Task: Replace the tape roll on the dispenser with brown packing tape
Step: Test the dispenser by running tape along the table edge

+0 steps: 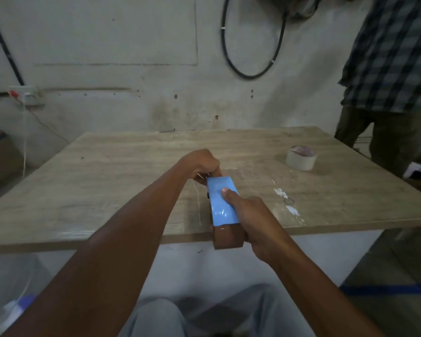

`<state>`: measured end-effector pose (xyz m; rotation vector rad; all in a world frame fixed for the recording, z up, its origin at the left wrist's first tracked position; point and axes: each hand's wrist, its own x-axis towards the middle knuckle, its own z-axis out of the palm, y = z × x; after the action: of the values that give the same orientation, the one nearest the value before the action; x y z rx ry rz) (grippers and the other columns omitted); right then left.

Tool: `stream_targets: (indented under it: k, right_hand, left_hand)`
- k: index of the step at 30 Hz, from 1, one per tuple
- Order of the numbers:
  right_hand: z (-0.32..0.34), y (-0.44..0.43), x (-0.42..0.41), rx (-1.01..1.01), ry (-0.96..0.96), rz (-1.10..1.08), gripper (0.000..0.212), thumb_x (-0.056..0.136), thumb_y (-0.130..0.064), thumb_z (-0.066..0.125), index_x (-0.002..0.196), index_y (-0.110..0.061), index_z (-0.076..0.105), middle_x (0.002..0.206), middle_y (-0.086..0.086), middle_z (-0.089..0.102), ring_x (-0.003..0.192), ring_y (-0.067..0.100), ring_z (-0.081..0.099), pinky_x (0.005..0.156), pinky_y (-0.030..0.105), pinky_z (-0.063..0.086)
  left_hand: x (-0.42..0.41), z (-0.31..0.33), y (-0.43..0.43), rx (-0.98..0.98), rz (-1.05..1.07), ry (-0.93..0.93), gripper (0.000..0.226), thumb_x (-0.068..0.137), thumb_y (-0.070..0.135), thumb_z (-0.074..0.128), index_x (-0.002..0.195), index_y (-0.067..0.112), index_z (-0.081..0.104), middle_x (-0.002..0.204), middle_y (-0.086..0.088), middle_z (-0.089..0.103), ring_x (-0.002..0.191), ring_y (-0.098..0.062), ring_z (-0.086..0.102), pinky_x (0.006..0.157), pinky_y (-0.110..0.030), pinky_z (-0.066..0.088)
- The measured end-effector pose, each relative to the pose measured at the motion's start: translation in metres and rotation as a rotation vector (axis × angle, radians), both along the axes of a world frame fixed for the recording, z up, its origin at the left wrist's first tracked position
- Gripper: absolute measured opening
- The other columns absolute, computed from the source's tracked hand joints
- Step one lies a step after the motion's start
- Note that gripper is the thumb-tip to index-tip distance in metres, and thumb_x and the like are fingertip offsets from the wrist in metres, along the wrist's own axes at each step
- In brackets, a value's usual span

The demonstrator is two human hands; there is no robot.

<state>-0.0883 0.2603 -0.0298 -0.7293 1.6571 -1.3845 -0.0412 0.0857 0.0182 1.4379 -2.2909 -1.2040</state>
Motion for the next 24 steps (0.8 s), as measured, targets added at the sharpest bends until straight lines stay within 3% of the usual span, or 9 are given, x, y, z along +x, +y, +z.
stream_targets:
  k: [3, 5, 7, 10, 13, 19, 22, 24]
  right_hand:
    - [0.0, 0.008, 0.002, 0.006, 0.002, 0.038, 0.043, 0.084, -0.05, 0.067, 0.097, -0.01, 0.074, 0.087, 0.008, 0.08, 0.084, 0.028, 0.077, 0.088, 0.053, 0.059]
    - [-0.002, 0.017, 0.005, 0.02, -0.03, 0.058, 0.041, 0.088, -0.045, 0.066, 0.099, -0.006, 0.072, 0.08, 0.007, 0.08, 0.074, 0.025, 0.077, 0.073, 0.042, 0.064]
    - [-0.006, 0.028, 0.01, 0.041, -0.073, 0.081, 0.038, 0.091, -0.04, 0.066, 0.101, -0.004, 0.07, 0.072, 0.006, 0.079, 0.06, 0.02, 0.076, 0.052, 0.027, 0.059]
    - [-0.017, 0.036, 0.015, 0.066, -0.094, 0.066, 0.037, 0.09, -0.04, 0.068, 0.103, -0.004, 0.069, 0.075, 0.009, 0.079, 0.06, 0.021, 0.076, 0.049, 0.025, 0.056]
    - [-0.023, 0.042, 0.019, 0.083, -0.095, 0.038, 0.036, 0.089, -0.039, 0.068, 0.103, -0.005, 0.068, 0.082, 0.012, 0.079, 0.066, 0.025, 0.077, 0.055, 0.03, 0.059]
    - [-0.029, 0.045, 0.027, 0.106, 0.002, 0.009, 0.036, 0.086, -0.05, 0.066, 0.094, -0.016, 0.071, 0.09, 0.006, 0.079, 0.083, 0.025, 0.076, 0.085, 0.047, 0.061]
    - [-0.028, 0.052, 0.032, 0.117, 0.016, 0.008, 0.044, 0.082, -0.055, 0.066, 0.102, -0.016, 0.071, 0.093, 0.006, 0.079, 0.085, 0.025, 0.076, 0.086, 0.048, 0.06]
    - [-0.03, 0.059, 0.034, 0.148, 0.026, 0.014, 0.05, 0.078, -0.058, 0.067, 0.096, -0.012, 0.072, 0.09, 0.009, 0.079, 0.084, 0.028, 0.076, 0.086, 0.051, 0.06]
  left_hand:
    - [0.0, -0.006, 0.002, -0.011, 0.005, 0.007, 0.013, 0.086, -0.003, 0.063, 0.085, 0.001, 0.076, 0.083, -0.01, 0.072, 0.069, -0.019, 0.064, 0.045, -0.022, 0.052]
    - [0.002, -0.01, 0.0, -0.028, 0.019, 0.002, 0.012, 0.083, -0.005, 0.064, 0.078, 0.001, 0.074, 0.08, -0.012, 0.072, 0.066, -0.02, 0.062, 0.05, -0.025, 0.052]
    - [0.006, -0.015, -0.001, 0.003, -0.007, -0.037, 0.018, 0.085, -0.004, 0.068, 0.07, 0.005, 0.07, 0.067, -0.006, 0.07, 0.059, -0.016, 0.059, 0.056, -0.025, 0.052]
    - [0.012, -0.029, 0.001, 0.056, -0.054, -0.075, 0.012, 0.086, 0.002, 0.075, 0.076, 0.007, 0.072, 0.057, 0.0, 0.064, 0.057, -0.013, 0.055, 0.057, -0.022, 0.052]
    - [0.013, -0.04, 0.005, 0.031, -0.093, -0.091, 0.017, 0.081, 0.009, 0.083, 0.073, 0.006, 0.069, 0.058, -0.006, 0.056, 0.053, -0.014, 0.049, 0.056, -0.023, 0.047]
    - [0.012, -0.043, 0.008, -0.083, -0.077, -0.121, 0.038, 0.082, 0.01, 0.08, 0.049, 0.012, 0.061, 0.039, 0.001, 0.055, 0.041, -0.014, 0.047, 0.047, -0.023, 0.04]
    - [0.013, -0.042, 0.01, -0.09, -0.131, -0.156, 0.022, 0.079, 0.019, 0.083, 0.069, 0.002, 0.073, 0.066, -0.011, 0.065, 0.061, -0.023, 0.055, 0.061, -0.03, 0.047]
    - [0.015, -0.043, 0.011, -0.084, -0.153, -0.165, 0.025, 0.08, 0.019, 0.084, 0.088, -0.004, 0.078, 0.078, -0.014, 0.068, 0.069, -0.023, 0.057, 0.066, -0.032, 0.048]
